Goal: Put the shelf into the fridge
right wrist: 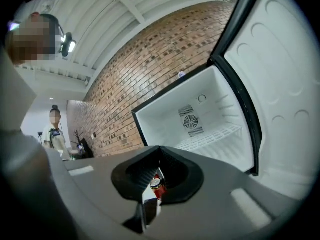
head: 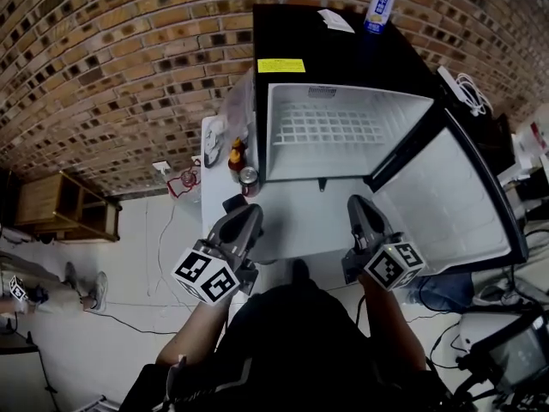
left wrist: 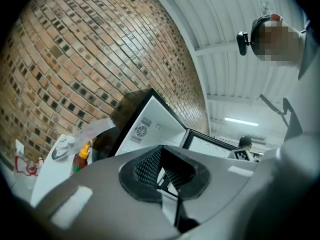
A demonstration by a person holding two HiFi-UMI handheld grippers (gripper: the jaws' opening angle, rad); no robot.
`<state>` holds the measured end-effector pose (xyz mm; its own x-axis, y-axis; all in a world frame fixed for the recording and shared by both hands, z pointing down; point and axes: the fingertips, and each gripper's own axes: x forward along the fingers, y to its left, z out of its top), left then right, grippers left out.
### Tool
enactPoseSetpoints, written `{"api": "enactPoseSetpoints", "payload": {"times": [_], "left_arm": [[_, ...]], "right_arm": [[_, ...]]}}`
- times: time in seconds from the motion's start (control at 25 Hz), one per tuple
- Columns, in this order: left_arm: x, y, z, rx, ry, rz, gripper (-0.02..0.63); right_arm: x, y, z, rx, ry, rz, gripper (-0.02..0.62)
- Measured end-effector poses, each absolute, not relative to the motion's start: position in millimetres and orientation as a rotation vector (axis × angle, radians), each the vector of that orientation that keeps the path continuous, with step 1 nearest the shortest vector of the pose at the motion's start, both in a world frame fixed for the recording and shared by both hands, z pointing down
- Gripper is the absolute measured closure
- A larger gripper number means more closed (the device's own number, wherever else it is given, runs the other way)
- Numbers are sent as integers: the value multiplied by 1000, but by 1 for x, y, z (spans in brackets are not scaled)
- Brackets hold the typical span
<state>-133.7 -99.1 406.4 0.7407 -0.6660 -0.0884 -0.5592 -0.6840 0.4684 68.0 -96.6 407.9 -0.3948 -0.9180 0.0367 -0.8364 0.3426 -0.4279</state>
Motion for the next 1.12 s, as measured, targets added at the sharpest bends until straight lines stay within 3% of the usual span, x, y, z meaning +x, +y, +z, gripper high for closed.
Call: {"api": "enactPoseSetpoints", "payload": {"times": [0.6, 1.12], "left_arm": [[-142, -54, 399, 2641, -835, -281, 603], [-91, -41, 373, 2677, -829, -233, 603]], "right_arm": [[56, -44, 397, -1739, 2464, -432, 589], [79, -47, 370, -1583, 2703, -356, 589]]}}
